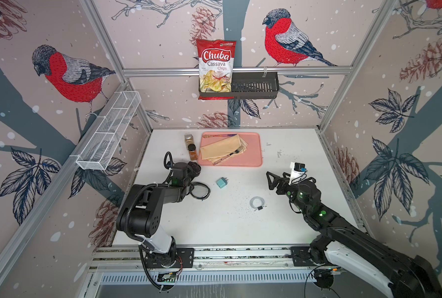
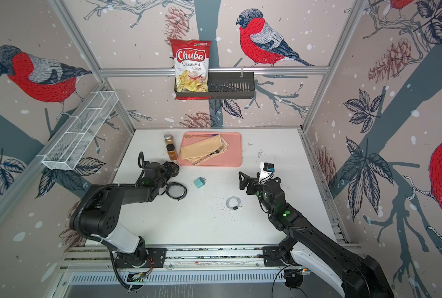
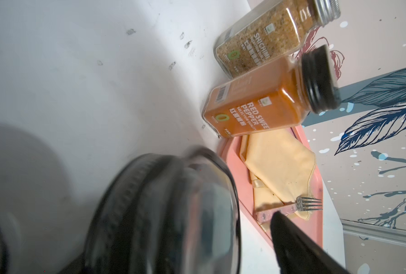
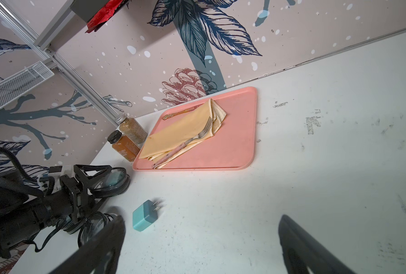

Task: Pack away charging kits
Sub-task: Place the storage bag at the center of the board.

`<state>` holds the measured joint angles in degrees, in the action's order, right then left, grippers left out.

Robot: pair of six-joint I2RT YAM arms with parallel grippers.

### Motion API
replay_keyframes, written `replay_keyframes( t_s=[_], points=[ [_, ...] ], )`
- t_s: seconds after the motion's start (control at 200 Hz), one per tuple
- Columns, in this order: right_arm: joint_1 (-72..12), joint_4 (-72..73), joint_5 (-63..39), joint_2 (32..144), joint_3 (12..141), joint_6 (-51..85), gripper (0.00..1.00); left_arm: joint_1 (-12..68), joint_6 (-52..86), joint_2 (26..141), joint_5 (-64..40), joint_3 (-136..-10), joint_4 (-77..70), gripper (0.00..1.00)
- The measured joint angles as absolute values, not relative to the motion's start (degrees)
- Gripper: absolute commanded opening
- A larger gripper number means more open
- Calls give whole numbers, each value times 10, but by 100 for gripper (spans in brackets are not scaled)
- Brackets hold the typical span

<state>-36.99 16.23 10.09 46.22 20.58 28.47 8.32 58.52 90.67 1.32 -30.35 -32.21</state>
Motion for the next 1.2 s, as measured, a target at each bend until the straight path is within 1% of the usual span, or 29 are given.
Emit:
replay_keyframes(
  t_s=[0.27,0.41,0.535,0.695,0.785,0.855,1.061,1.201],
  points=[
    [-370,157,101,473,206,300,100,83,597,780,41,-282,-214,97],
    [-370,148,89,494,220,301,96,83,606,702,58,-276,-145,97],
    [-372,146,74,516,234,301,96,83,606,634,70,-274,-91,97],
    [-382,145,70,536,238,303,94,76,574,586,110,-286,-54,97],
    [-389,145,70,545,238,304,94,68,551,594,138,-303,-40,97],
    [-394,145,71,552,240,306,94,60,529,622,152,-326,-38,97],
    [-404,145,73,563,244,314,95,38,476,780,150,-418,-59,96],
    [-405,145,73,563,244,314,96,38,476,867,130,-455,-67,96]
  ],
)
